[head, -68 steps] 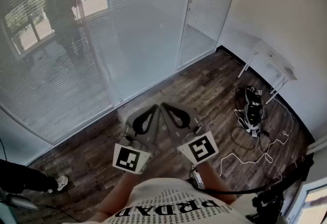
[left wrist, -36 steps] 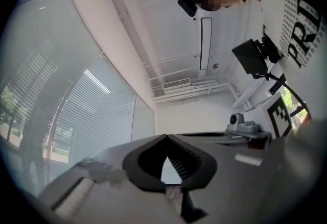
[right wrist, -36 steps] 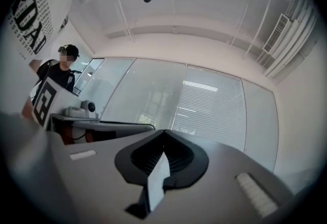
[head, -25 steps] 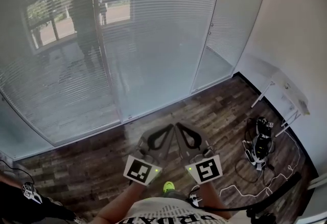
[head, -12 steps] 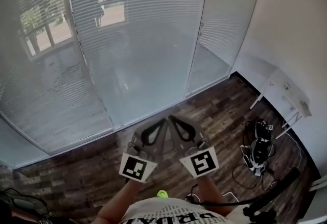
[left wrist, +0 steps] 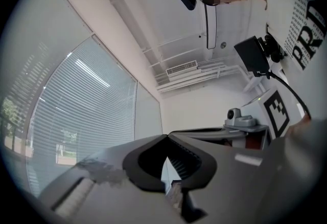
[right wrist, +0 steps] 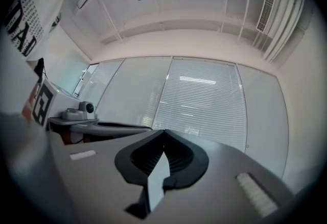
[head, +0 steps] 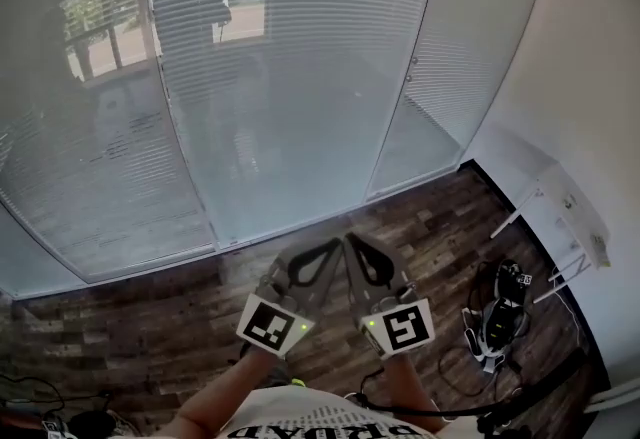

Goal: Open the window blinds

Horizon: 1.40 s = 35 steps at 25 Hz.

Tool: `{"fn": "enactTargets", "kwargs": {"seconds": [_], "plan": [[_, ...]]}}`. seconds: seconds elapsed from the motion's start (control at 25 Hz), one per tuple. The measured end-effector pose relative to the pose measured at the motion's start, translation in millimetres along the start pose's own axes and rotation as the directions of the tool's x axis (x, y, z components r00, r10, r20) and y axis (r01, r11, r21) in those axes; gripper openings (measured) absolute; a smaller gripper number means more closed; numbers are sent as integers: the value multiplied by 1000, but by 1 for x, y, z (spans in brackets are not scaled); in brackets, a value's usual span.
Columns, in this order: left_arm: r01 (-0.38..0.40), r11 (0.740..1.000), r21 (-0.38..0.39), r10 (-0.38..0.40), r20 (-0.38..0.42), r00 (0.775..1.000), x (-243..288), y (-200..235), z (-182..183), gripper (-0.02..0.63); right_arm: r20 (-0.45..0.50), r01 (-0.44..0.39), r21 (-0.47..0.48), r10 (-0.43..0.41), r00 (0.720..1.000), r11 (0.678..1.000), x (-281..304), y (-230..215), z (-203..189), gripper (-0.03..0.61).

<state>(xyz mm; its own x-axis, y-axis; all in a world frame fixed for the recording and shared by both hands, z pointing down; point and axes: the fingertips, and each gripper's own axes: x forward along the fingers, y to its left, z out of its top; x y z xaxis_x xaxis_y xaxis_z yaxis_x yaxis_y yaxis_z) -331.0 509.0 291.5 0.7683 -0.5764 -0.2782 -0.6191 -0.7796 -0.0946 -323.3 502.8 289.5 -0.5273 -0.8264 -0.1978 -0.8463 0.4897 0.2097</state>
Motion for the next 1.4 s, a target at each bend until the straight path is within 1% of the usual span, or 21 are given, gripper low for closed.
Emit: {"fn": "enactTargets", "kwargs": {"seconds": [0.08, 0.16, 0.36, 0.44, 0.56, 0.64, 0.72, 0.84, 0.92, 1.08, 1.2, 1.28, 1.4], "plan": [[11, 1000, 5, -11, -2, 1000, 10, 4, -4, -9, -13, 4, 2, -4, 1000, 1000, 5, -10, -7, 8], [19, 1000, 4, -18, -5, 1000, 20, 10, -10, -9, -3, 7, 13, -7, 1000, 1000, 13, -18, -9, 8], [45, 999, -25, -45, -18, 999, 48, 25, -30, -9, -40, 36, 3, -36, 999, 999, 29, -47, -31, 8], [59, 998, -33, -59, -18, 998, 72, 34, -37, -9, -59, 51, -3, -51, 997, 999, 39, -71, -40, 8], [76, 996, -54, -77, -21, 997, 130, 58, -46, -9, -72, 74, 2, -74, 995, 997, 70, -125, -46, 8], [90, 994, -54, -92, -23, 996, 166, 77, -55, -9, -81, 87, -1, -86, 993, 996, 92, -160, -56, 8], [103, 993, -56, -104, -8, 995, 189, 94, -65, -9, -81, 99, -7, -99, 992, 995, 111, -181, -67, 8], [117, 992, -57, -116, 11, 993, 200, 111, -73, -9, -47, 107, -17, -108, 993, 994, 131, -189, -70, 8], [130, 990, -53, -128, 29, 991, 218, 122, -75, -9, -33, 112, -28, -112, 993, 993, 144, -205, -72, 8], [138, 988, -73, -137, 25, 990, 258, 150, -98, -9, -57, 119, -49, -122, 991, 992, 174, -243, -94, 8], [121, 987, -102, -117, 43, 992, 272, 161, -112, -9, -61, 124, -63, -127, 990, 990, 186, -256, -106, 8], [106, 988, -116, -102, 37, 994, 276, 170, -119, -9, -64, 115, -66, -120, 991, 991, 196, -259, -112, 8], [92, 989, -117, -90, 24, 996, 284, 187, -130, -9, -71, 101, -59, -105, 992, 993, 212, -265, -121, 8]]}}
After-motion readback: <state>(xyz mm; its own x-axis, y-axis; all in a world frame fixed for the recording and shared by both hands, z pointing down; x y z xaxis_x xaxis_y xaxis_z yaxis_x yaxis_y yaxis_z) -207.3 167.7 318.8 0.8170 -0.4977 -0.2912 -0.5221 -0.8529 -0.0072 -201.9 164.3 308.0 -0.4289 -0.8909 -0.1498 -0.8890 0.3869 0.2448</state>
